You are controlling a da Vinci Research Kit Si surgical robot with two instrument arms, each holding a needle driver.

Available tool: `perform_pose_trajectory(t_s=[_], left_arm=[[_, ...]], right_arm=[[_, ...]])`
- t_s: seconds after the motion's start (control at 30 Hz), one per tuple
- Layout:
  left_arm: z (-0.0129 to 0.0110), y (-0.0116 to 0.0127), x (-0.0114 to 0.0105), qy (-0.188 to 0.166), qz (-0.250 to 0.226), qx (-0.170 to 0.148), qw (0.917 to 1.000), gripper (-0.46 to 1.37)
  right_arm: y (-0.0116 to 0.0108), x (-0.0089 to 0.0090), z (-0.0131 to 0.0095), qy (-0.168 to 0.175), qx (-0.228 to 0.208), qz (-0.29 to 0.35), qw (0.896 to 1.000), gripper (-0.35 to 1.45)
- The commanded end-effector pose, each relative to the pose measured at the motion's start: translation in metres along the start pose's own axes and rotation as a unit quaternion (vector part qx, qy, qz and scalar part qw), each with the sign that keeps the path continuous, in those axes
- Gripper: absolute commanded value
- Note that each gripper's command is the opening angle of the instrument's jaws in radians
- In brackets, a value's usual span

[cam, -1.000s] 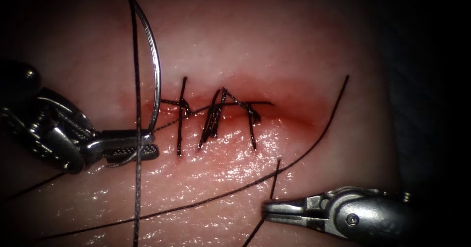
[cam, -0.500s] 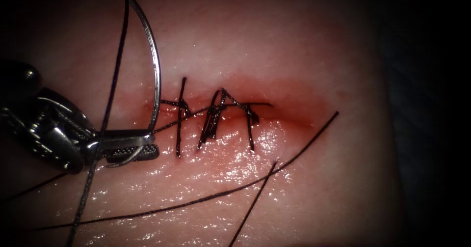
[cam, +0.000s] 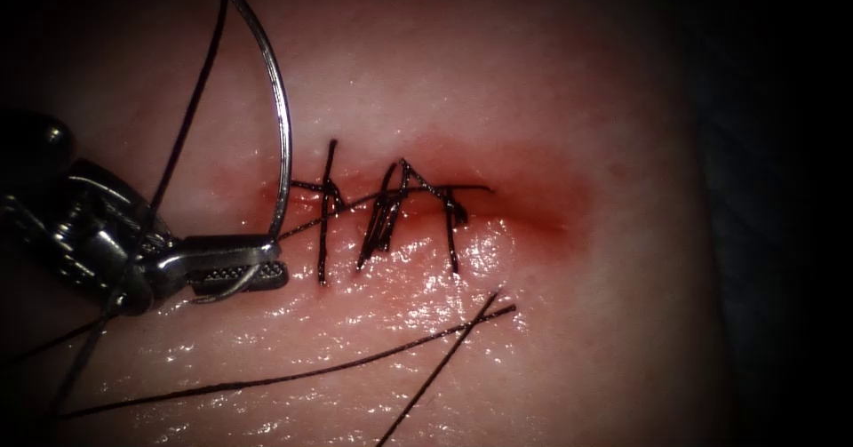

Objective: Wound Closure
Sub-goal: Use the right gripper to pull the suture through the cut until a short tail remains on top

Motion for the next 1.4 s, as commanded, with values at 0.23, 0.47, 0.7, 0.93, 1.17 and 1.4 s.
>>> perform_pose_trajectory(t_s=[0.23, 0.47, 0.7, 0.93, 1.17, 1.4], left_arm=[[0.0000, 0.0000, 0.0000, 0.000, 0.000, -0.004, 1.0000, -0.35], [0.0000, 0.0000, 0.0000, 0.000, -0.003, -0.004, 1.0000, -0.35], [0.0000, 0.0000, 0.0000, 0.000, -0.003, -0.004, 1.0000, -0.35], [0.0000, 0.0001, 0.0000, 0.000, -0.003, -0.004, 1.0000, -0.35], [0.0001, 0.0001, 0.0000, 0.000, -0.002, -0.004, 1.0000, -0.35], [0.0001, 0.0001, 0.0000, 0.000, -0.002, -0.004, 1.0000, -0.35]], right_arm=[[0.0001, 0.0008, 0.0016, 0.008, 0.012, 0.007, 1.000, -0.35], [0.0017, 0.0003, -0.0009, -0.015, -0.051, 0.044, 0.998, 0.99], [0.0039, 0.0010, -0.0058, 0.005, -0.109, 0.077, 0.991, 1.15], [0.0054, 0.0011, -0.0104, 0.009, -0.129, 0.074, 0.989, 1.13], [0.0072, -0.0002, -0.0148, 0.009, -0.151, 0.068, 0.986, 1.15], [0.0086, -0.0021, -0.0181, 0.006, -0.176, 0.065, 0.982, 1.15]])
